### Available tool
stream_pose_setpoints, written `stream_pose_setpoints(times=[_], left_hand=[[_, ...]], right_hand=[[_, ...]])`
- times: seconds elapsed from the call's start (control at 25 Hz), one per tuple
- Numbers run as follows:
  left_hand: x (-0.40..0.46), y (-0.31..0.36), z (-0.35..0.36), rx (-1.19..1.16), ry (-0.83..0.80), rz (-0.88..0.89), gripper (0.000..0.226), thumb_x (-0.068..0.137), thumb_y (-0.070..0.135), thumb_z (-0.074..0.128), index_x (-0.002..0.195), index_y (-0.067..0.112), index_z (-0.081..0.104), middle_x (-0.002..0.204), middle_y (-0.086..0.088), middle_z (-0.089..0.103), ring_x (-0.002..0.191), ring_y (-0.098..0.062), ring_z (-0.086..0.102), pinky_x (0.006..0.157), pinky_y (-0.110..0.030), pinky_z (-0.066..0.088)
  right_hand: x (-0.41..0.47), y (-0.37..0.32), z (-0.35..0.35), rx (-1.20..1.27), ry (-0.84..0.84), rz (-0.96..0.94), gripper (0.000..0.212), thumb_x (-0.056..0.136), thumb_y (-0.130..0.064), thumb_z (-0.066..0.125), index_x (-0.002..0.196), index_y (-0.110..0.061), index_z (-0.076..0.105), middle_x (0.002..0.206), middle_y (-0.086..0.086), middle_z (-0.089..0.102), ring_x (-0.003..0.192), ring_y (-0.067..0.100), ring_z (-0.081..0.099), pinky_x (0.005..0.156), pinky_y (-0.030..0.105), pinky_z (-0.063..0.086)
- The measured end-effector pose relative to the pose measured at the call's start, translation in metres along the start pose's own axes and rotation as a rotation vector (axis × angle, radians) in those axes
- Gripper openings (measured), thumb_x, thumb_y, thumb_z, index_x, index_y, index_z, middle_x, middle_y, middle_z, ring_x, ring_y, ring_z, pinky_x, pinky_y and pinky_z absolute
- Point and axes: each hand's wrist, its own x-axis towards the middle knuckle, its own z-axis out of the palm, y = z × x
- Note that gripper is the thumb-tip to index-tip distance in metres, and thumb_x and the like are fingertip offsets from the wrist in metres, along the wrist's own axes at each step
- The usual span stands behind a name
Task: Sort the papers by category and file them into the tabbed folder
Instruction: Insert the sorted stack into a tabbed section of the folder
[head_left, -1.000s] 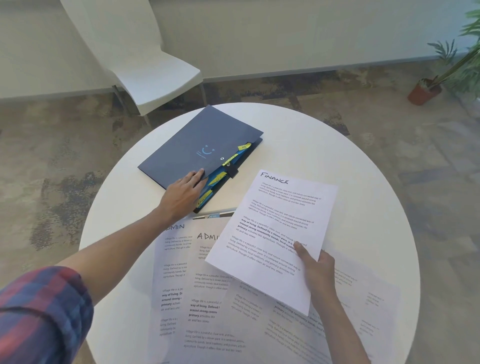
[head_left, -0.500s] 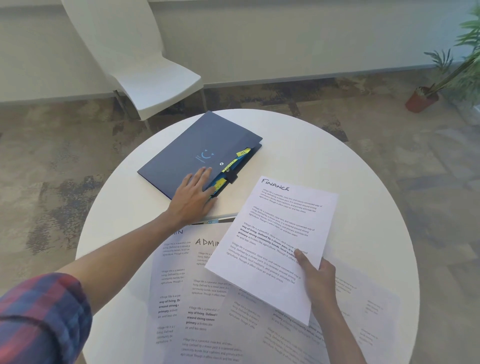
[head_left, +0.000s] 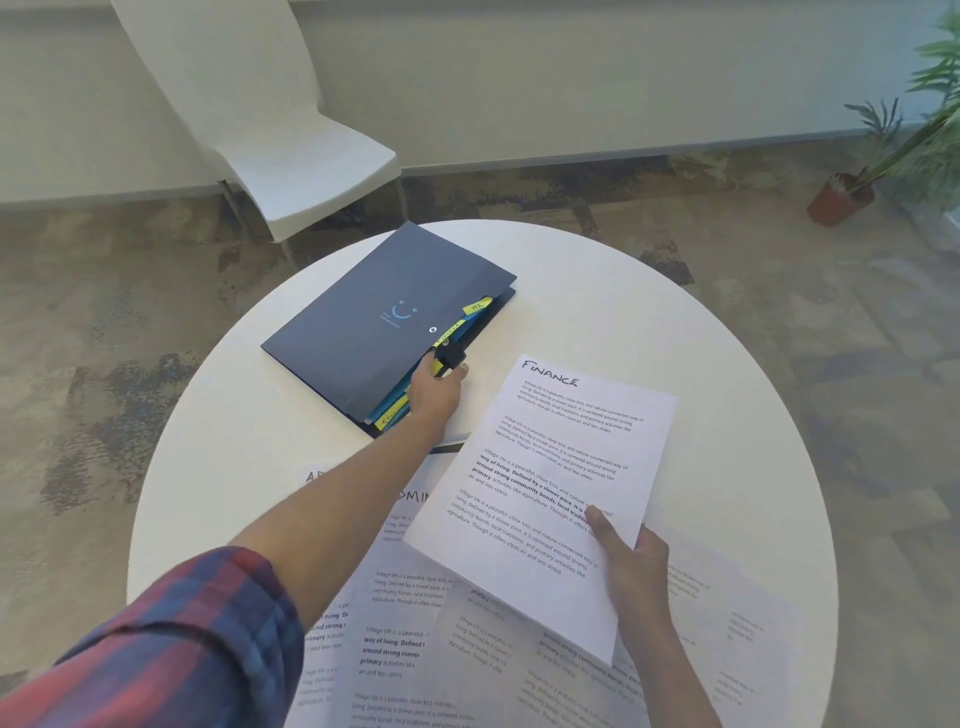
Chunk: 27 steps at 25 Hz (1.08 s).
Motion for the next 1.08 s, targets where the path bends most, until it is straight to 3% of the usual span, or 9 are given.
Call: stream_pose_setpoints(times=[0.24,0.4,0.48,0.56,0.64,0.72,0.84,0.96,1.08], left_hand=[[-0.005,0.003,0.003,-0.066,-0.061,-0.014,0.062,0.093,0.031,0.064,0.148,0.031,0.036,0.141,-0.005,0.047,0.123,-0.026,0.049,0.112,-0.045,0.036],[-0.005,0.001,0.006,-0.092,-0.089,0.018,0.04,0.092,0.03,0.065,0.131,0.029,0.059,0.123,0.0,0.058,0.117,-0.024,0.052,0.1,-0.033,0.037],[-0.007,0.001,0.007,-0.009,-0.1,0.052,0.029,0.091,0.03,0.065,0.119,0.032,0.064,0.107,0.003,0.059,0.109,-0.021,0.053,0.104,-0.039,0.035],[-0.01,0.001,0.009,0.111,-0.122,0.084,0.033,0.091,0.023,0.062,0.123,0.031,0.062,0.096,0.0,0.058,0.099,-0.02,0.054,0.102,-0.043,0.04],[-0.016,0.002,0.006,0.21,-0.103,0.175,0.042,0.09,0.009,0.057,0.13,0.023,0.059,0.1,-0.006,0.062,0.092,-0.018,0.055,0.086,-0.033,0.045],[-0.02,0.003,-0.007,0.322,0.019,0.345,0.043,0.087,0.002,0.05,0.126,0.015,0.063,0.104,-0.009,0.063,0.095,-0.023,0.057,0.081,-0.032,0.044],[-0.005,0.0,-0.039,0.456,0.171,0.512,0.038,0.086,0.003,0.049,0.118,0.013,0.067,0.109,-0.009,0.062,0.101,-0.027,0.057,0.089,-0.038,0.047],[0.013,-0.004,-0.068,0.673,0.232,0.559,0.035,0.089,0.014,0.054,0.123,0.014,0.063,0.123,-0.009,0.056,0.119,-0.026,0.048,0.101,-0.042,0.037],[0.026,-0.007,-0.079,0.943,0.187,0.542,0.057,0.084,0.041,0.067,0.134,0.018,0.053,0.139,-0.011,0.045,0.136,-0.027,0.033,0.108,-0.045,0.028]], right_hand=[[0.0,-0.002,-0.002,0.007,0.004,0.001,0.013,0.09,-0.022,0.071,0.103,-0.018,0.072,0.101,0.0,0.077,0.094,0.023,0.073,0.091,0.046,0.056],[0.0,-0.004,0.0,0.011,0.001,-0.012,0.021,0.09,-0.022,0.071,0.109,-0.014,0.072,0.105,0.001,0.077,0.098,0.022,0.072,0.095,0.048,0.054],[0.0,-0.005,0.002,0.01,0.0,-0.019,0.021,0.09,-0.023,0.072,0.109,-0.015,0.072,0.105,0.0,0.077,0.099,0.022,0.072,0.095,0.048,0.054],[-0.001,-0.007,0.002,0.005,-0.001,-0.025,0.02,0.09,-0.024,0.071,0.108,-0.016,0.072,0.105,0.0,0.077,0.098,0.022,0.072,0.094,0.047,0.055],[-0.003,-0.008,0.002,0.006,-0.004,-0.031,0.02,0.09,-0.024,0.071,0.108,-0.015,0.072,0.105,0.0,0.076,0.098,0.022,0.072,0.093,0.045,0.055],[-0.003,-0.007,0.0,0.009,0.001,-0.035,0.021,0.09,-0.023,0.071,0.109,-0.014,0.072,0.106,0.001,0.076,0.099,0.022,0.071,0.093,0.045,0.055],[-0.003,-0.005,-0.002,-0.001,0.012,-0.032,0.02,0.09,-0.024,0.071,0.108,-0.015,0.072,0.104,0.0,0.077,0.098,0.023,0.072,0.094,0.047,0.055],[-0.003,-0.004,-0.001,-0.002,0.01,-0.019,0.021,0.09,-0.024,0.072,0.109,-0.014,0.072,0.104,0.001,0.077,0.099,0.024,0.071,0.094,0.047,0.055],[-0.003,-0.006,0.002,-0.003,0.013,-0.012,0.022,0.089,-0.024,0.072,0.107,-0.012,0.072,0.103,0.003,0.076,0.098,0.025,0.071,0.093,0.045,0.055]])
